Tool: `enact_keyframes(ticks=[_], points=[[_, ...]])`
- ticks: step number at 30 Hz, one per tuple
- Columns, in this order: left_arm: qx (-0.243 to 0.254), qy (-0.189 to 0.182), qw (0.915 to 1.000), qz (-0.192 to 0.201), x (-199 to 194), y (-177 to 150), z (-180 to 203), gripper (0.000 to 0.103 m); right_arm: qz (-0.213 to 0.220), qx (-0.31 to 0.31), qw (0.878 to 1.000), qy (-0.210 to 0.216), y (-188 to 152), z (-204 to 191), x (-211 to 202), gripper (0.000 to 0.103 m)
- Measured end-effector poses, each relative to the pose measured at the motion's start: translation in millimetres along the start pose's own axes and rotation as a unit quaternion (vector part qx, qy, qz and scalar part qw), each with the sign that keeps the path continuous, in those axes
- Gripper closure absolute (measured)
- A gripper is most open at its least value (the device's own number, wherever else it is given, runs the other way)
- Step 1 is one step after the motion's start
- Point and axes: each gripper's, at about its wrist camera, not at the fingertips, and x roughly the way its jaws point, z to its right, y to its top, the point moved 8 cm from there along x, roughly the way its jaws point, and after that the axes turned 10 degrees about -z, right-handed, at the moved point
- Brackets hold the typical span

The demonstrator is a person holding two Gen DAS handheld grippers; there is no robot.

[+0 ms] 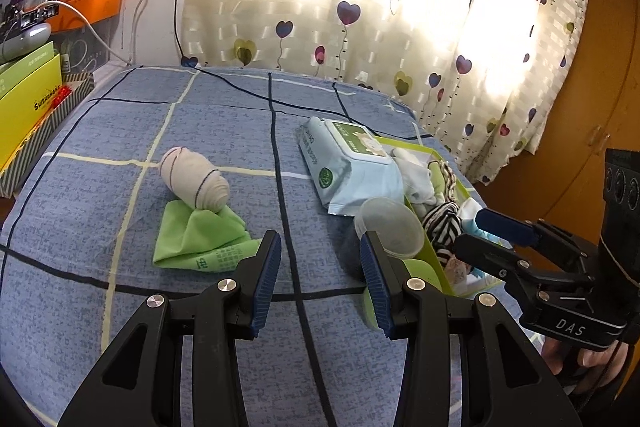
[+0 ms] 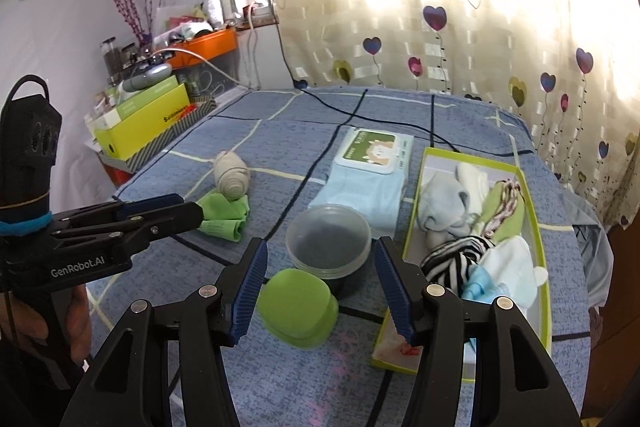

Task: Organize soft objects
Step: 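Move both grippers back to the green cloth and rolled white sock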

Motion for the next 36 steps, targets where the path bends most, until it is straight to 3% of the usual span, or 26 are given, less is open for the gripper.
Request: enact_keyframes(ticks=[13,25,36], points=[[-0.016,0.016,0.9997,-0.003,2,3,-27,0.060,-0.004,-0.026,0.999,0.021,15,-27,14,0.046],[-0.057,0.035,0.9977,0.000,-5,3,-83,0.060,-0.031,-0.056,0.997,0.052,29,-70,50,0.046],[-0.069,0.036,0.9953,-0.057,40,0,-108,0.060,-0.034,-0.053,0.996,0.056,48,-81,71,0.045]])
